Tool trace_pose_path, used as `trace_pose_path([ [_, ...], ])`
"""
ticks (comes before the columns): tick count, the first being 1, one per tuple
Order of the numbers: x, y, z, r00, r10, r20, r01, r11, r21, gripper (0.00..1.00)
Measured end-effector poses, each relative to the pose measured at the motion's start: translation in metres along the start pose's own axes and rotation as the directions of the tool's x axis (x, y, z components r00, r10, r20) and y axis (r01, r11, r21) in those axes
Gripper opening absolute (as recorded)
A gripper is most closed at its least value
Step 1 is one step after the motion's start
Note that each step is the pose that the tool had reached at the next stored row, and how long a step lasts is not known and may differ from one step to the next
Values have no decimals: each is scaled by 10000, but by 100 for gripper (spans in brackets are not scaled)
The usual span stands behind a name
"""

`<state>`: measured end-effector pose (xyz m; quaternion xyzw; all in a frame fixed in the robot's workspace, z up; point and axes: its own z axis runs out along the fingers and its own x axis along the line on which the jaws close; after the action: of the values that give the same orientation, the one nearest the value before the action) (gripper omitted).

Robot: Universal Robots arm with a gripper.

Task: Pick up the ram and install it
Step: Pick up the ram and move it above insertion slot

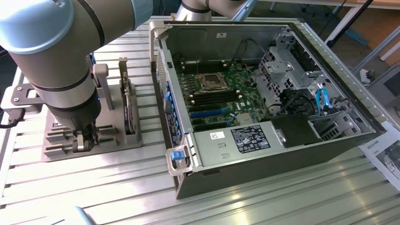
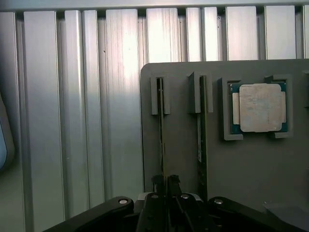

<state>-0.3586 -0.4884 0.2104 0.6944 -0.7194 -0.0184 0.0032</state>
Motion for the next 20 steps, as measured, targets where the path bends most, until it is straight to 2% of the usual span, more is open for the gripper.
trace_pose_path([
  [1, -1, 0, 0, 10000, 1, 1, -1, 10000, 1, 12],
  [20, -1, 0, 0, 10000, -50, 1, 50, 10000, 0, 12],
])
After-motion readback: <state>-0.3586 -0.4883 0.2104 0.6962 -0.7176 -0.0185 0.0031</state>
